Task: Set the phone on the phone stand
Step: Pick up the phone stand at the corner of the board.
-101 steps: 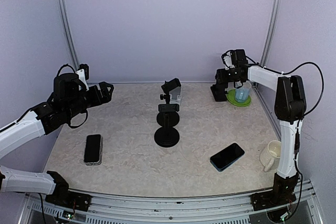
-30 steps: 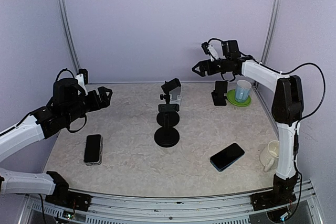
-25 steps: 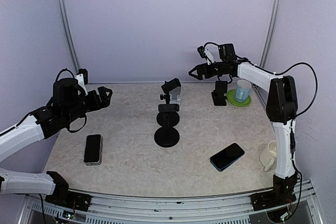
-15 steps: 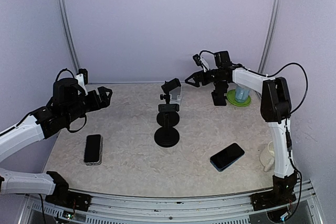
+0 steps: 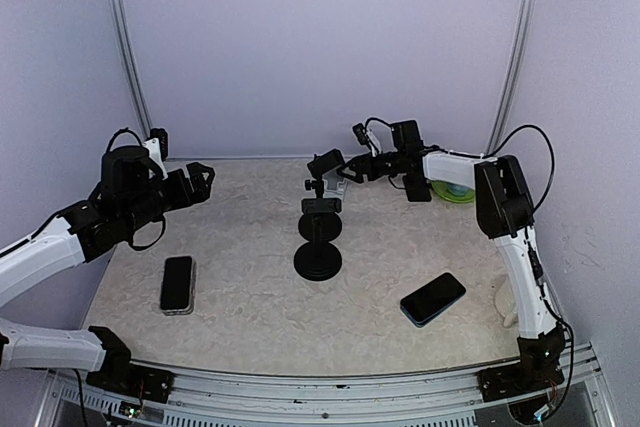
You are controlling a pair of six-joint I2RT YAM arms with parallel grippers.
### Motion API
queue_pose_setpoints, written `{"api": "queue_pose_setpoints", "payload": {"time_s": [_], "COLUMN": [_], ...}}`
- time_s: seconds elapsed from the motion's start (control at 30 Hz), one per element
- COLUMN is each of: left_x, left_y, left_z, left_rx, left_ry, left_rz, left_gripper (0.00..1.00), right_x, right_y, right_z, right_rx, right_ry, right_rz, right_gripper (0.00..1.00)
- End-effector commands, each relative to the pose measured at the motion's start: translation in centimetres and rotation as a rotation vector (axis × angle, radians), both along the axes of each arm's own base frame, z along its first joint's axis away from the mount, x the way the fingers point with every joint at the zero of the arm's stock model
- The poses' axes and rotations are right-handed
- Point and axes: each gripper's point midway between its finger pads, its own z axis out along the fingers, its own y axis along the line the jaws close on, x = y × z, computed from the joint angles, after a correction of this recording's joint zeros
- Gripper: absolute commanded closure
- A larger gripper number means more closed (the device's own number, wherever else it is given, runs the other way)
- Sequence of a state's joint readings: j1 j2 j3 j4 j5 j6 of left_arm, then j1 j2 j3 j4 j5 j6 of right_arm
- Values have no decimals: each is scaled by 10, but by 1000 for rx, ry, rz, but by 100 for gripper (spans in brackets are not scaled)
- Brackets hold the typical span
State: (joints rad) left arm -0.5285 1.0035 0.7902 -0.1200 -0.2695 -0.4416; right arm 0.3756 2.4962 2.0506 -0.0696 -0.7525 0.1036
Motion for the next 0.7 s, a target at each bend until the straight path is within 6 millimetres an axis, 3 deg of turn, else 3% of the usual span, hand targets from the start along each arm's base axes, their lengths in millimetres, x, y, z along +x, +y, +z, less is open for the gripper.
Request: {"api": "queue_pose_setpoints", "payload": {"time_s": [0.0, 0.23, 0.67], "left_x": [4, 3, 0], "left_y": [3, 3, 5], "left_z": [14, 11, 8], "left_rx": [0, 2, -1], "left_ry": [-29, -24, -20], "left_rz": [12, 10, 14], "left_gripper": [1, 1, 1], "right_x": [5, 0, -8], "right_y": [13, 17, 21], "right_z": [9, 0, 13], "right_rx": [39, 66, 128], "right_ry": [-51, -39, -65], "right_rz": [-1, 21, 69], "right_gripper": [24, 32, 58]}}
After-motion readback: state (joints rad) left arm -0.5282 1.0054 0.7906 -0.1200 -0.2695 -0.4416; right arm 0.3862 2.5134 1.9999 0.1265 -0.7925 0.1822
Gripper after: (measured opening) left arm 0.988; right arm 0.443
